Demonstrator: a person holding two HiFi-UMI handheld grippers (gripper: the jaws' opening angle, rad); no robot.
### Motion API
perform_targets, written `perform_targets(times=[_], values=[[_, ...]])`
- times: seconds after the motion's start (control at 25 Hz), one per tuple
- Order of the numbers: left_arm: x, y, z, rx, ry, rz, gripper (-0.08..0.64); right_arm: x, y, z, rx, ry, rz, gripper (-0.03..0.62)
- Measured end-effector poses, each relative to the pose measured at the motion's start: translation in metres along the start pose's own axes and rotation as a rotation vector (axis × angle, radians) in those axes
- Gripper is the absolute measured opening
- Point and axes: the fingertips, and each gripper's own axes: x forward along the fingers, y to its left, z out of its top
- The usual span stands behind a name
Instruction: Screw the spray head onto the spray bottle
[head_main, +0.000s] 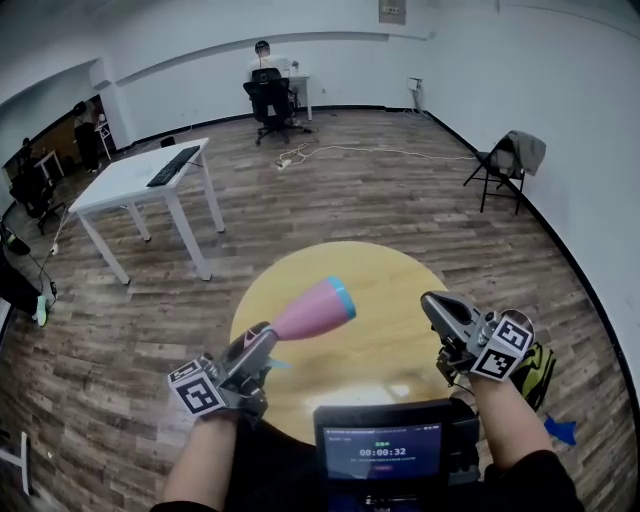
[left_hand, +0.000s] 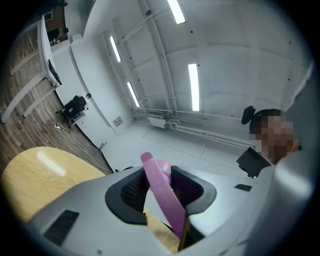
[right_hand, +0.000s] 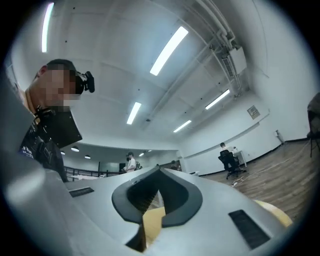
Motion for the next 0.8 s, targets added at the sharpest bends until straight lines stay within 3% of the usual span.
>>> perform_targets(times=[0.16, 0.8], values=[[-0.005, -0.004, 0.002, 0.013, -0.035, -0.004, 0.169, -0.004, -0.007, -0.012, 0.055, -0.005, -0.009, 0.011], [-0.005, -0.012, 0.003, 0.046, -0.026, -0.014, 0.167, 0.009, 0.012, -0.035, 0.001, 0.07, 0.039, 0.011]])
